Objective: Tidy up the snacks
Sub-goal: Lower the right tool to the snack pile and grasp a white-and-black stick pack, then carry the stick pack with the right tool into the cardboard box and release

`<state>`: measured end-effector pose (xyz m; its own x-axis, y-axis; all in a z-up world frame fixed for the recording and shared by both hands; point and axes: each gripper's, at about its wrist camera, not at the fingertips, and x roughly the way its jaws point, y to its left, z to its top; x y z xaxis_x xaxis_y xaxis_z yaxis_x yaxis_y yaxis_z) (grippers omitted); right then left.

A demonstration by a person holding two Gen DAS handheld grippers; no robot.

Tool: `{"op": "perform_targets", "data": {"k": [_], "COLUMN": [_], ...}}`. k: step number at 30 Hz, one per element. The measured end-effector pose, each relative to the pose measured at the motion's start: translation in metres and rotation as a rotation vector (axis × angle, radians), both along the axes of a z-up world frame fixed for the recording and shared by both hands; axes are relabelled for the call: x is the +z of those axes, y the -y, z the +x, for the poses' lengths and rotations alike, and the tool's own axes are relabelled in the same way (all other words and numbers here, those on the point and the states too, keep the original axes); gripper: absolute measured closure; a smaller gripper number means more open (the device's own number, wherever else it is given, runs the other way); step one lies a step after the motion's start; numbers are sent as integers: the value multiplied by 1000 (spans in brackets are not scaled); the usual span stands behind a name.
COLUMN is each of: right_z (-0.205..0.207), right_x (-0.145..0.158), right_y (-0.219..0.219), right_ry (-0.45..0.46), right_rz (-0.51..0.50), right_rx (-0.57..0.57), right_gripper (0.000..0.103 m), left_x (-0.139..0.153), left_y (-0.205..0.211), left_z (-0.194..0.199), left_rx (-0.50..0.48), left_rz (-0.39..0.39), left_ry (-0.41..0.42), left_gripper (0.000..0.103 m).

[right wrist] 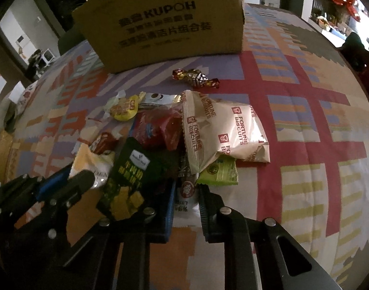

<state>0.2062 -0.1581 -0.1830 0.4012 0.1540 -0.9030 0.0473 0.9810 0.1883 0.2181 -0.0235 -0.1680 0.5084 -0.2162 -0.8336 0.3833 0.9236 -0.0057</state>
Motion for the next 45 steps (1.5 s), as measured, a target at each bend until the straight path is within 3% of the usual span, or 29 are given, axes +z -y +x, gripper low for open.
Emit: {"op": "perform_targets", "data": {"k": [8, 24, 36, 42, 45], "right_z": [-21, -28, 13, 49, 71], "right_x": [29, 106, 146, 179, 186], "right_y": [-1, 10, 6, 6, 7], "right_ry": [44, 258, 333, 413, 412], "right_rz": [21, 9, 13, -33, -45], "right_rx": [45, 72, 137, 149, 158], "right_gripper": [85, 85, 85, 85, 85], "left_x": [30, 100, 145, 168, 174], "left_y": [-1, 6, 10, 13, 17], "left_z": [-15, -24, 16, 55, 79], "left_rx": [16, 34, 17, 28, 27], "left_rz": [-40, -82, -91, -95, -90], "left_ry": [48, 214, 308, 343, 333], "left_gripper": [94, 94, 94, 94, 94]}}
